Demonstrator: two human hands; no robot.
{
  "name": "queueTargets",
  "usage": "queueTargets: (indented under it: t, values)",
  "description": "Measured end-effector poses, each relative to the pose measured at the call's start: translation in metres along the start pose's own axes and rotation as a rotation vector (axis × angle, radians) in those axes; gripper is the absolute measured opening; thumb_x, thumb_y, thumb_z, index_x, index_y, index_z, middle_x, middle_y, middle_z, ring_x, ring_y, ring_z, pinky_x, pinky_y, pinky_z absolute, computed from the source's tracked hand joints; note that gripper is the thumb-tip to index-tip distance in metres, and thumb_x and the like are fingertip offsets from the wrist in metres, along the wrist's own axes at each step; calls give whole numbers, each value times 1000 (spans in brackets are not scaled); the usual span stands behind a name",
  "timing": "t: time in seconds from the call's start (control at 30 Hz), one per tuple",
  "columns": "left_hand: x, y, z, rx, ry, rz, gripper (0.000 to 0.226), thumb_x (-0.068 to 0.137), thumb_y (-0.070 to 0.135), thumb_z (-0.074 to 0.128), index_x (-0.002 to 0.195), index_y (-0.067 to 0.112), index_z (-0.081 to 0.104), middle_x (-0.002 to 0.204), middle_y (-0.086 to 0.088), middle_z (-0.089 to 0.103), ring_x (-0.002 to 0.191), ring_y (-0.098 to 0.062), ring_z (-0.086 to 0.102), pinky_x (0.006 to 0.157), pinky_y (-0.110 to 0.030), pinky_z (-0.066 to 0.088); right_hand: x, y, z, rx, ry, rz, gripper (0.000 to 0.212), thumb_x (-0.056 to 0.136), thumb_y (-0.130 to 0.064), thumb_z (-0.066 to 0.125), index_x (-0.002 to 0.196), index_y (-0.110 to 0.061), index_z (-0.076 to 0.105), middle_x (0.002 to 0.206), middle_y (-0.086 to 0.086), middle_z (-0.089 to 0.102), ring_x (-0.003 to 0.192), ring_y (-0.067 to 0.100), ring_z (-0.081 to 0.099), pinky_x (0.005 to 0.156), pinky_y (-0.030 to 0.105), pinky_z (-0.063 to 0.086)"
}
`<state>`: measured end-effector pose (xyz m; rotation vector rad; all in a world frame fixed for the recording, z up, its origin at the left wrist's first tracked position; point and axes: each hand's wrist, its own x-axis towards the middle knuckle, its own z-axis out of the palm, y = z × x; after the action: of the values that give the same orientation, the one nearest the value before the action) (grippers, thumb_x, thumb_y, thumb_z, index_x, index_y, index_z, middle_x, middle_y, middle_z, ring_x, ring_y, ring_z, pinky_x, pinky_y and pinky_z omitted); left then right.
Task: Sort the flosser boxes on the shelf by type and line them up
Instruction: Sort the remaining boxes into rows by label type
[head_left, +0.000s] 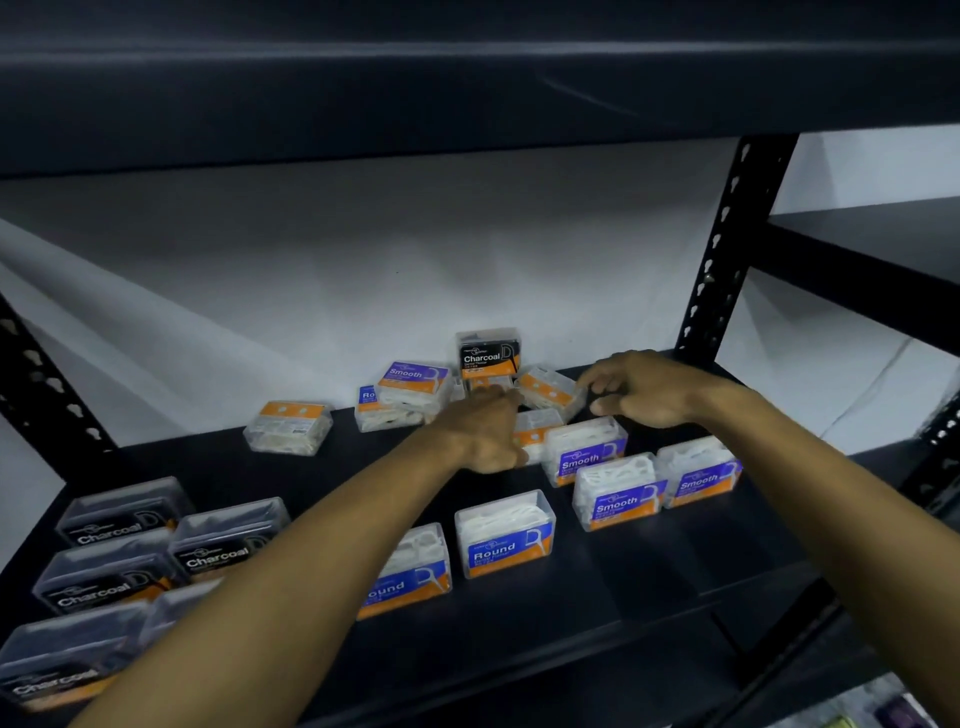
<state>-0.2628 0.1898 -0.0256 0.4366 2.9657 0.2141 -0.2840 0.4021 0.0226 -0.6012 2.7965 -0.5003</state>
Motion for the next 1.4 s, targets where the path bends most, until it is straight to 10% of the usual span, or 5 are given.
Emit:
queueTargets:
  t: [0.2, 0.53, 0.8, 0.93, 1.4]
  values:
    - [24, 14, 2, 130, -81, -13, 63, 82, 37, 69, 136, 15, 46, 127, -6, 57, 110, -24, 58, 79, -30, 44, 32, 2, -8, 3, 70, 68, 33, 95, -26, 50, 128, -20, 55, 137, 2, 50, 123, 20, 47, 98, 28, 36]
    - [3, -17, -15, -81, 89, -87, 85, 63, 43, 82, 139, 26, 46, 128, -4, 50, 115, -26, 51, 97, -41, 47, 104, -3, 17, -83, -79, 190, 47, 91, -45, 52, 118, -7, 59, 120, 11, 60, 102, 26, 60, 84, 35, 50]
    - [-24, -43, -40, -391, 141, -142, 35, 59, 49, 65, 88, 29, 61, 91, 3, 63, 79, -13, 61, 60, -26, 43, 113, -12, 29, -25, -89, 246, 58, 71, -46, 76, 111, -8, 56, 97, 6, 58, 86, 22, 59, 59, 28, 44]
    - [-32, -52, -39, -818, 77, -177, 42, 79, 30, 65, 120, 20, 62, 109, -2, 66, 84, -17, 71, 80, -35, 58, 110, -11, 27, -24, -69, 241, 62, 72, -41, 76, 118, -6, 55, 103, 8, 60, 86, 22, 59, 50, 26, 42]
    - [-58, -63, -38, -1736, 48, -157, 43, 97, 33, 34, 113, 1, 57, 105, -28, 67, 91, -41, 68, 66, -38, 59, 68, -6, -10, 859, -20, -18, 27, 94, -28, 52, 117, -16, 60, 107, 9, 61, 103, 28, 57, 88, 42, 51]
